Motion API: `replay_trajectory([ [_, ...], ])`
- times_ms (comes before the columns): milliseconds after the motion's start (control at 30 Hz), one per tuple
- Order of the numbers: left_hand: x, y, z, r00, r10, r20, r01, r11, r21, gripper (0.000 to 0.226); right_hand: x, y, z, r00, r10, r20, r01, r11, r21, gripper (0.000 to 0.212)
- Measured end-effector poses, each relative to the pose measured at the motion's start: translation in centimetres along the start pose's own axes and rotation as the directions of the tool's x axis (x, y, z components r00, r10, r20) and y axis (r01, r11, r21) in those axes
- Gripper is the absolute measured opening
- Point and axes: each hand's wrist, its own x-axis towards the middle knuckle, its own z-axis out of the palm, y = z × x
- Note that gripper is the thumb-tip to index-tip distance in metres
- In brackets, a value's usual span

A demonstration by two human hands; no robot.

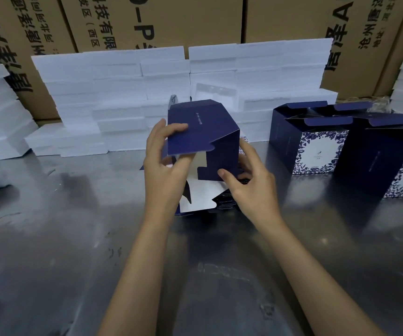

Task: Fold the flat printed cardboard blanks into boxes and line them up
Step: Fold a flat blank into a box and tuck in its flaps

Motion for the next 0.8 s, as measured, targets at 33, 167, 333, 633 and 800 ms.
replay_trajectory([
  [33,0.1,-0.2,0.0,1.0,0.024,0.009,-0.024,0.999,0.03,0.036,0.0,-0.1,-0.1,1.0,0.002,0.013,-0.002,1.0,-0.005,0.07],
  [167,0.4,-0.4,-0.1,1.0,0.009,-0.012,-0.008,0.999,0.045,0.038,0.5,-0.4,-2.0,0.995,-0.027,0.093,0.041,0.988,-0.147,0.04],
  [333,0.5,-0.9,-0.1,1.0,0.024,-0.011,-0.024,0.999,0.032,0.038,1.1,0.0,-3.7,0.968,-0.089,0.235,0.207,0.81,-0.548,0.03],
  [633,0.5,-1.0,0.1,1.0,0.001,0.005,-0.001,1.0,-0.014,0.032,1.0,-0.5,-3.9,0.96,-0.078,0.269,0.199,0.865,-0.46,0.036],
  [800,0.3,-0.9,0.1,1.0,0.008,-0.004,-0.008,1.0,0.002,0.027,0.9,-1.3,-3.7,0.967,-0.199,0.157,0.248,0.872,-0.422,0.033],
])
